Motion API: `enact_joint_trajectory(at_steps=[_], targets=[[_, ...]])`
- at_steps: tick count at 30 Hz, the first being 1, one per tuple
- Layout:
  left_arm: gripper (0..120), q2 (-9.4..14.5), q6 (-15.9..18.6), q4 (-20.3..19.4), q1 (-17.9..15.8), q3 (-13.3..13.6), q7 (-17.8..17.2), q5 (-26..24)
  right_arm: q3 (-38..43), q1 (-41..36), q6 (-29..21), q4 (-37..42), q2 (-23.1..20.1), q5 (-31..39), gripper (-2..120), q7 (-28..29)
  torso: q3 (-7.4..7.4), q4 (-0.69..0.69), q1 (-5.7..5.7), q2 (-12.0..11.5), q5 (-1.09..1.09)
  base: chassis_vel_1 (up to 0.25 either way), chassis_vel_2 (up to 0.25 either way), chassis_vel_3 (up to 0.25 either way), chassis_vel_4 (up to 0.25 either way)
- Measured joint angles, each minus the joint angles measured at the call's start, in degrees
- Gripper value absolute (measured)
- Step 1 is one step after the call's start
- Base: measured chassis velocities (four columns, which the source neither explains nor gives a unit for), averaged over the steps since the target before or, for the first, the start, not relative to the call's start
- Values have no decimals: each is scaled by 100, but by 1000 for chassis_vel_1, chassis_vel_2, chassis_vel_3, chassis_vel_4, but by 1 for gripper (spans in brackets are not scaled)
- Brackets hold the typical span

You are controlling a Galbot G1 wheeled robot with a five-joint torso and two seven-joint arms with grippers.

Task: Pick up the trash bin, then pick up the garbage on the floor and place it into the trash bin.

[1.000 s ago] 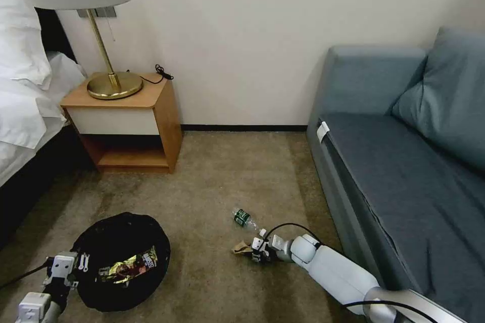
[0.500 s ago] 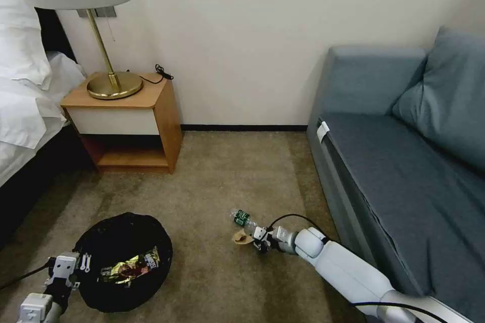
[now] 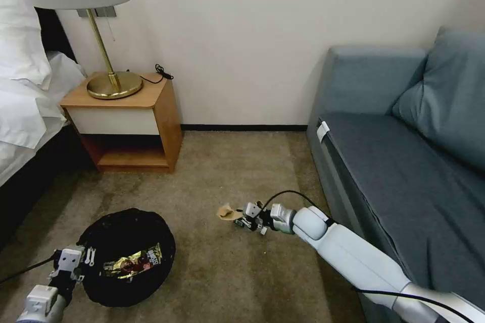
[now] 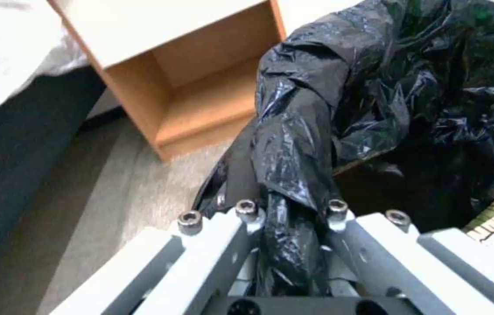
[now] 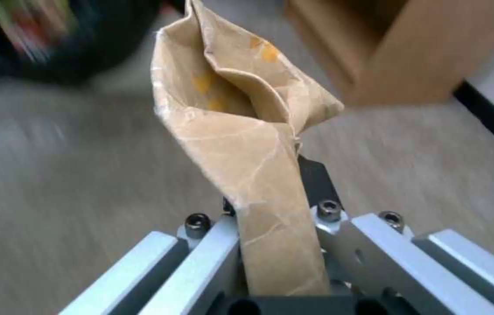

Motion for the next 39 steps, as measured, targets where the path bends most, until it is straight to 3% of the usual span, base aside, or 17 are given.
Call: enact_joint_trajectory(at_steps=[1,4,7,9,15,22,33,39], targets=[[4,0,0,0,0,0,0,0,0,0,0,0,0,0,1,0,0,0,0,0,0,0,0,0,0],[4,68,143,-39,-261,199,-47,-16,-293,239,-415,428,231,844,1,229,0,0,0,0,-1,0,0,0,0],[4,96,190,-49,-323,251,-61,-26,-349,293,-492,503,333,996,1,292,0,1,0,0,-1,0,0,0,0],[4,188,358,-69,-548,427,-125,-85,-600,513,-679,663,672,1383,1,561,0,2,0,0,-1,0,0,0,0],[4,200,499,-20,-790,664,-240,-184,-980,1035,-766,455,1223,1605,1,719,0,1,0,0,-2,0,0,0,0],[4,193,553,86,-849,641,-312,-363,-1133,1102,-588,110,1587,1706,1,785,0,0,0,0,-1,0,0,0,0],[4,223,538,47,-833,595,-309,-534,-1246,957,-369,-5,1796,1678,2,886,0,0,1,0,-1,0,0,0,0],[4,192,555,39,-842,597,-310,-589,-1290,869,-225,-5,1796,1705,22,1103,-1,0,0,0,-1,0,0,0,0]])
